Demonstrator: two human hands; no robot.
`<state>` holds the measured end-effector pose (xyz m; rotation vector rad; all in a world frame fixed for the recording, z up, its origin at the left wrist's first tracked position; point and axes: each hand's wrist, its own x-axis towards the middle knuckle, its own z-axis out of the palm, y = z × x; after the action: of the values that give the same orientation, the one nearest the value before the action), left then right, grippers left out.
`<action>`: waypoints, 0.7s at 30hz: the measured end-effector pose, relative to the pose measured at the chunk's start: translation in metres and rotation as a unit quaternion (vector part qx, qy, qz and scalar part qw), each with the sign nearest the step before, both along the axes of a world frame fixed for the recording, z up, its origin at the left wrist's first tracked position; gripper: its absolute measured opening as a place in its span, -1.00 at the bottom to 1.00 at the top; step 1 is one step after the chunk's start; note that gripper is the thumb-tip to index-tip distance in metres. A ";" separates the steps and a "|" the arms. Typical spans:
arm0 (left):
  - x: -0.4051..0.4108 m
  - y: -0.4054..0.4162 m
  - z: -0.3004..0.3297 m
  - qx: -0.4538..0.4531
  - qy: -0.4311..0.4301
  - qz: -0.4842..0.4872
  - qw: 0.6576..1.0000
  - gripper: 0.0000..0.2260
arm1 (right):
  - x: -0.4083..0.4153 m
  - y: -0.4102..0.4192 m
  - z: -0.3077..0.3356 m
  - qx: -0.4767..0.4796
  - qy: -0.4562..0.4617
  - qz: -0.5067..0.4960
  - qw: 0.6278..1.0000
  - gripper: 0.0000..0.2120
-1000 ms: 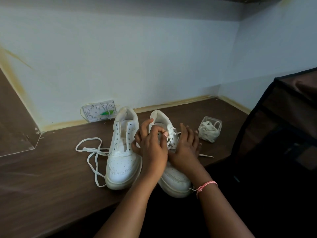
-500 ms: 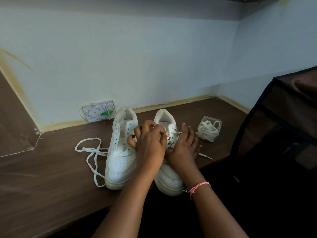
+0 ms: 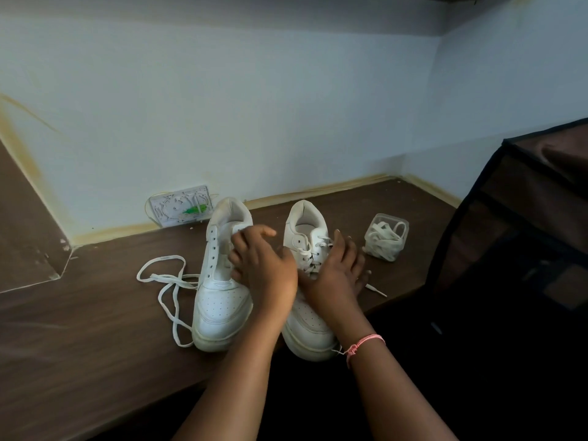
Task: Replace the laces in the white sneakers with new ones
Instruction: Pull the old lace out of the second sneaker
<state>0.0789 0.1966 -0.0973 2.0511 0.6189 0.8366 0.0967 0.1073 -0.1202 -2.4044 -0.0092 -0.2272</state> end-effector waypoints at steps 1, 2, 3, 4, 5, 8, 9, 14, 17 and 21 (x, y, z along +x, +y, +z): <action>-0.001 0.002 -0.001 0.060 -0.009 0.008 0.998 -0.71 | 0.000 0.000 0.000 0.001 -0.003 0.002 1.000 0.02; -0.002 0.003 -0.001 0.113 -0.013 0.011 0.993 -0.69 | 0.000 0.000 -0.001 0.002 -0.005 0.002 1.000 0.02; -0.002 0.003 0.000 0.151 -0.012 0.009 0.988 -0.74 | 0.000 0.000 -0.001 0.002 -0.006 0.002 1.000 0.02; -0.002 0.002 0.001 0.171 -0.008 0.005 0.985 -0.82 | 0.000 0.001 -0.001 0.001 -0.007 0.000 1.000 0.01; -0.002 0.001 0.002 0.178 -0.003 -0.005 0.984 -0.89 | 0.000 0.001 -0.001 -0.001 -0.007 -0.002 1.000 -0.01; -0.003 -0.005 0.000 0.200 0.030 -0.035 0.979 -0.74 | 0.000 0.003 0.000 0.006 -0.015 -0.011 1.000 -0.21; -0.003 -0.006 0.000 0.208 0.032 -0.040 0.977 -0.73 | 0.000 0.004 0.000 0.012 -0.021 -0.017 1.000 -0.30; 0.000 -0.002 -0.004 0.221 0.030 -0.062 0.973 -0.90 | 0.001 0.002 -0.002 -0.006 -0.012 -0.007 1.000 -0.14; 0.004 0.002 -0.003 0.130 -0.028 -0.047 0.990 -0.91 | 0.000 0.000 -0.002 -0.005 -0.006 -0.001 1.000 -0.02; 0.004 0.002 0.003 -0.058 -0.091 0.050 0.993 -0.87 | -0.001 0.000 0.000 -0.005 -0.009 0.007 1.000 0.02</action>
<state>0.0826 0.1983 -0.0946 1.8270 0.6559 1.0091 0.0954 0.1070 -0.1197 -2.4109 -0.0347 -0.2436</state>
